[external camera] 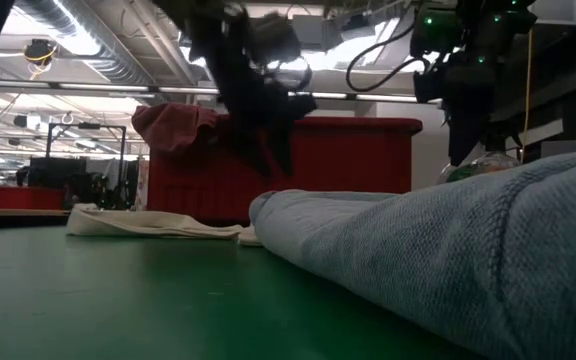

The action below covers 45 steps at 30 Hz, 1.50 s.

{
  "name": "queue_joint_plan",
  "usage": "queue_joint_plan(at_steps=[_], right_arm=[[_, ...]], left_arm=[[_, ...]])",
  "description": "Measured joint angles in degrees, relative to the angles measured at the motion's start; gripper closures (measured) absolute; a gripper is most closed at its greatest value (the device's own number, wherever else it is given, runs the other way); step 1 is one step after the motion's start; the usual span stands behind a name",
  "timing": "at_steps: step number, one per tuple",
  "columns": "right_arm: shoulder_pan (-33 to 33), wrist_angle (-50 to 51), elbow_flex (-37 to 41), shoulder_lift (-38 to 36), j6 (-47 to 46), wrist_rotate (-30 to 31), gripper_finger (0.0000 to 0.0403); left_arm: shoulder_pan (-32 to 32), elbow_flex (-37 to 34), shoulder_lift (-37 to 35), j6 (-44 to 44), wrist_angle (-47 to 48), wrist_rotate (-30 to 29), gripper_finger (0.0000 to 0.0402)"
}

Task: Fold Laundry from Bin
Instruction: Fold the blue pants from the red laundry basket

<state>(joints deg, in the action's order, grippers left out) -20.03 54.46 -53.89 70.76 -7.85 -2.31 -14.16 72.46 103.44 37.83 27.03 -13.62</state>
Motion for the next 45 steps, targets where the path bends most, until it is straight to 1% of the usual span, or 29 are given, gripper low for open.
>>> queue_joint_plan(at_steps=[3, 6, 8, 15, 16, 19, 25, 27, 31, 33, 36, 38, 41, 45], right_arm=[[0.0, 0.2, 0.0, 0.0, 0.9, 3.3, 0.0127], [0.0, 0.2, 0.0, 0.0, 0.9, 6.3, 0.0127], [0.0, 0.1, 0.0, 0.0, 0.9, 7.3, 0.0127], [0.1, -1.2, 0.7, 0.0, 0.9, 7.4, 0.0127], [0.1, -1.5, 1.2, 0.0, 0.9, 7.4, 0.0127], [0.1, -2.4, 2.7, 0.0, 0.9, 7.3, 0.0127], [0.1, -2.3, 6.1, 0.0, 0.9, 7.4, 0.0127], [0.1, -2.4, 7.0, 0.0, 0.9, 7.5, 0.0127], [0.1, -2.3, 7.7, 0.0, 2.2, 9.6, 0.0127], [0.1, -2.4, 7.7, 0.0, 2.6, 12.1, 0.0127], [0.1, -2.3, 7.7, 0.0, 2.6, 15.5, 0.0127], [0.1, -2.0, 7.7, 0.0, 2.6, 16.3, 0.0127], [-1.8, -2.0, 7.7, 0.0, 2.0, 15.5, 0.0127], [-6.9, -2.4, 7.7, 0.0, 0.4, 13.3, 0.0127]], left_arm=[[-1.8, -3.8, 0.1, 1.3, -6.1, 2.0, 0.0221], [-3.3, -7.3, 0.1, 2.6, -12.4, 2.2, 0.0221], [-4.3, -8.9, 0.1, 2.6, -14.5, 2.4, 0.0221], [-6.1, -9.4, 1.4, 4.1, -17.8, 2.6, 0.0221], [-6.1, -9.3, 1.8, 4.3, -19.3, 2.7, 0.0221], [-6.0, -9.3, 3.3, 6.6, -19.8, 2.9, 0.0221], [-6.1, -9.3, 6.3, 7.2, -23.3, 3.3, 0.0221], [-6.1, -9.3, 7.7, 7.4, -25.0, 4.4, 0.0221], [-6.2, -9.3, 8.7, 8.4, -26.2, 6.3, 0.0221], [-6.2, -9.3, 8.9, 7.4, -26.3, 6.4, 0.0224], [-6.2, -9.3, 8.9, 5.5, -27.4, 6.4, 0.0241], [-6.2, -9.3, 8.9, 5.2, -27.9, 6.6, 0.0261], [-6.2, -9.3, 8.9, 5.1, -28.4, 7.1, 0.0295], [-6.2, -9.3, 8.9, 5.2, -28.4, 7.4, 0.0333]])
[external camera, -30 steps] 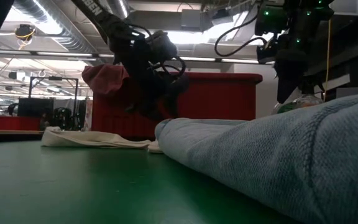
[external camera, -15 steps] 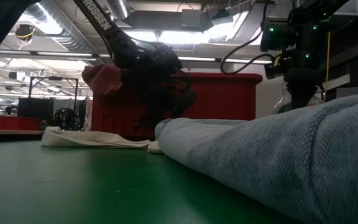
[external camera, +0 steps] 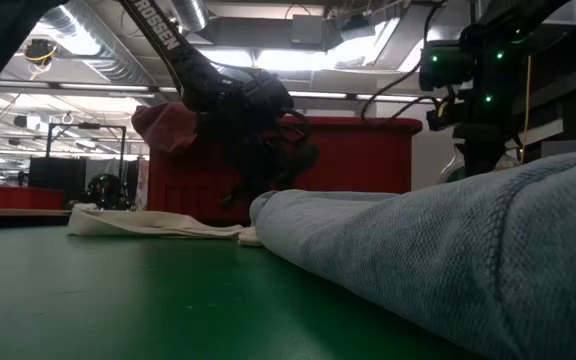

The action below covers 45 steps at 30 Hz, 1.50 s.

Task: Fold Laundry from Bin
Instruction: Fold the blue pants from the red laundry basket

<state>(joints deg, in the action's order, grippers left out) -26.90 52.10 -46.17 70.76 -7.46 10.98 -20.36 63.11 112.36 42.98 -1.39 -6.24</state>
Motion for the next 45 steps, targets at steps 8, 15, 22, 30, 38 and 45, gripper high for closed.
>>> queue_joint_plan(at_steps=[8, 15, 22, 30, 38, 45], right_arm=[[-7.8, -1.7, 0.6, 0.0, -0.2, -7.8, 0.0127], [-8.0, -13.9, 7.6, 0.4, -0.2, -10.2, 0.0127], [-8.0, -17.4, 10.0, 3.4, -0.4, -10.1, 0.0127], [-8.0, -21.0, 10.2, 10.6, -1.8, -10.6, 0.0127], [-8.1, -21.0, 10.2, 13.4, -1.9, -12.1, 0.0127], [-8.1, -20.9, 10.2, 13.5, -1.9, -16.1, 0.0147]], left_arm=[[0.0, 0.0, 0.0, 0.1, 0.0, 0.6, 0.0365], [0.0, 0.0, 0.0, 0.1, 0.0, 0.6, 0.0361], [0.1, 0.0, 0.0, 0.1, 0.1, 0.6, 0.0364], [0.2, 0.0, 0.0, 0.1, 0.3, 1.3, 0.0362], [0.2, 0.0, -0.1, 0.1, 0.3, 1.4, 0.0362], [0.2, 0.0, -0.1, 0.0, 0.4, 1.6, 0.0361]])
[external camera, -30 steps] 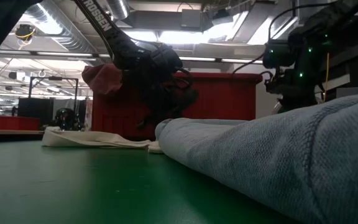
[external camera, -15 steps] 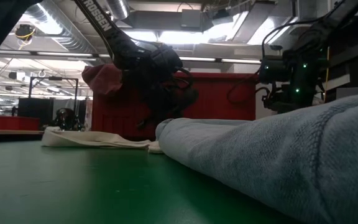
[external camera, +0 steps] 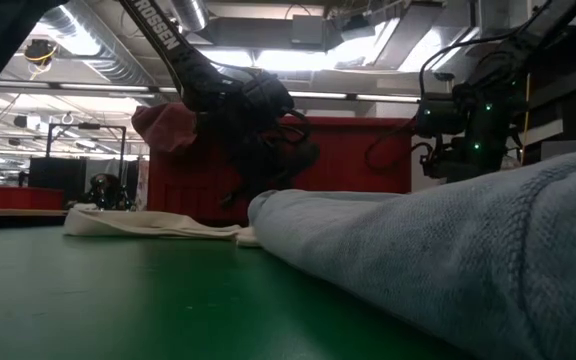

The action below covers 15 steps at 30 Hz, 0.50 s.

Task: Fold Laundry from Bin
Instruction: Fold the blue pants from the red laundry basket

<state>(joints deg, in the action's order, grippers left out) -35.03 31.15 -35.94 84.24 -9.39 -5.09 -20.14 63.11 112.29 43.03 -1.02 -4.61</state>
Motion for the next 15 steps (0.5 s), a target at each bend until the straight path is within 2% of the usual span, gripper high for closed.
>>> queue_joint_plan(at_steps=[3, 12, 15], right_arm=[[0.0, -0.1, 0.0, 0.0, 0.2, -1.1, 0.0189], [0.1, -0.1, -0.1, 0.1, 0.9, -2.0, 0.0350], [0.1, 0.9, -1.1, -0.2, 0.9, -2.0, 0.0381]], left_arm=[[0.1, 0.0, 0.0, 0.0, 0.0, 0.0, 0.0361], [0.3, 0.0, 0.0, 0.0, -0.1, -0.2, 0.0380], [0.6, 0.0, 0.0, -0.1, -0.1, -0.8, 0.0381]])
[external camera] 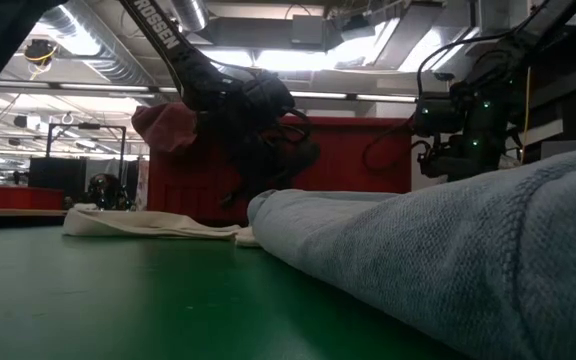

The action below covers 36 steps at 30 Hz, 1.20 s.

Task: Fold Laundry from Bin
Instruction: Fold the blue pants from the red laundry basket

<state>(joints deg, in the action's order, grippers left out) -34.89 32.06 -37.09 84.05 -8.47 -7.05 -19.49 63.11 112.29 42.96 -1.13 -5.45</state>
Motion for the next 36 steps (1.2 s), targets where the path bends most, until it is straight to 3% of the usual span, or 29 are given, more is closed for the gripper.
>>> queue_joint_plan(at_steps=[5, 13, 20, 25, 36], right_arm=[[0.1, 1.2, -2.2, -2.3, 0.1, 1.6, 0.0380], [0.0, 6.8, -5.1, -5.1, 0.0, 3.0, 0.0334], [0.0, 8.5, -5.1, -5.2, 0.0, 3.6, 0.0351], [0.0, 5.6, -5.2, -6.5, 4.3, 7.1, 0.0366], [0.0, 6.8, -5.3, -14.8, 4.7, 7.6, 0.0352]], left_arm=[[0.2, 0.0, -0.3, -0.1, -0.1, -0.1, 0.0383], [0.2, 0.0, -3.1, -1.6, -0.9, -0.5, 0.0383], [0.2, 0.0, -3.4, -2.0, -2.2, -0.1, 0.0384], [0.8, 0.0, -4.0, -7.7, -3.7, 0.1, 0.0384], [4.6, 0.0, -6.5, -12.5, -4.8, -2.9, 0.0384]])
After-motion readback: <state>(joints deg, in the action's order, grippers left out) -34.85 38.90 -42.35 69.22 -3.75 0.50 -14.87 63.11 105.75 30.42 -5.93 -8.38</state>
